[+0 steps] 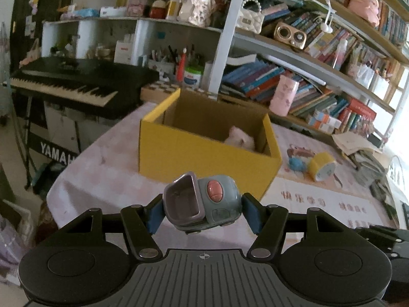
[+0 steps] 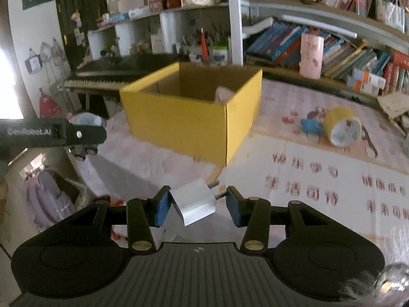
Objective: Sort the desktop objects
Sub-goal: 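Carry the grey toy with left tool while right tool carries the plug toward the yellow box, then lower the grey toy into the box and open left tool while right tool releases the plug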
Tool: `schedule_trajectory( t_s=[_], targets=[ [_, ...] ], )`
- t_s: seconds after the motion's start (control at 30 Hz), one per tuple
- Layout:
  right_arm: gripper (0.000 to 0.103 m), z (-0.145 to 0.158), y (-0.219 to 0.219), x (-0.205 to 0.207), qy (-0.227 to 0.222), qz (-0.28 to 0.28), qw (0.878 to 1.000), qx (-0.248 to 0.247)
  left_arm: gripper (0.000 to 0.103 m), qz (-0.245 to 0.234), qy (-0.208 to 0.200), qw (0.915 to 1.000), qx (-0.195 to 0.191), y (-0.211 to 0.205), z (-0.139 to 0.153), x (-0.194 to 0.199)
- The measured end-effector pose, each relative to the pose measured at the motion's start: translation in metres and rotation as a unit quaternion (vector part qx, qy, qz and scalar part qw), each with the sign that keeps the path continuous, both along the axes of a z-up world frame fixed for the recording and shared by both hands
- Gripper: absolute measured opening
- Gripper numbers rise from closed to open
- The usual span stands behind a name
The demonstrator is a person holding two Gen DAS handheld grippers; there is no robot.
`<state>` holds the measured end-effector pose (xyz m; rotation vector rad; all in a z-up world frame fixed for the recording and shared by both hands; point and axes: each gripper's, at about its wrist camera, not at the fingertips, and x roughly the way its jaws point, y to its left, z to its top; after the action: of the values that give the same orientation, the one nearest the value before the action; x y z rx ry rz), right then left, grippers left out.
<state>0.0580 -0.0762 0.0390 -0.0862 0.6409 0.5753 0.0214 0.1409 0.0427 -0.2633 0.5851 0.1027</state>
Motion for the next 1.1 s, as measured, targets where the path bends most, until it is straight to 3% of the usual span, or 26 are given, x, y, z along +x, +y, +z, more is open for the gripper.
schedule_trajectory(
  t_s=[0.27,0.67,0.8,1.1],
  targets=[
    [0.044,0.021,0.007,0.051,-0.034,0.005,0.999,0.012,0.064,-0.003,-0.045,0.9989,0.015,0.001,0.023,0.053],
    [0.044,0.044,0.030,0.153,-0.074,0.032,0.996,0.023,0.064,0.003,-0.076,0.9963,0.040,0.007,0.044,0.145],
    [0.044,0.043,0.041,0.182,-0.074,0.048,0.996,0.017,0.064,0.004,-0.066,0.9963,0.055,0.011,0.041,0.170],
    [0.044,0.018,0.074,0.228,-0.045,0.116,0.992,-0.035,0.064,0.010,0.001,0.9976,0.069,0.019,0.006,0.219]
  ],
)
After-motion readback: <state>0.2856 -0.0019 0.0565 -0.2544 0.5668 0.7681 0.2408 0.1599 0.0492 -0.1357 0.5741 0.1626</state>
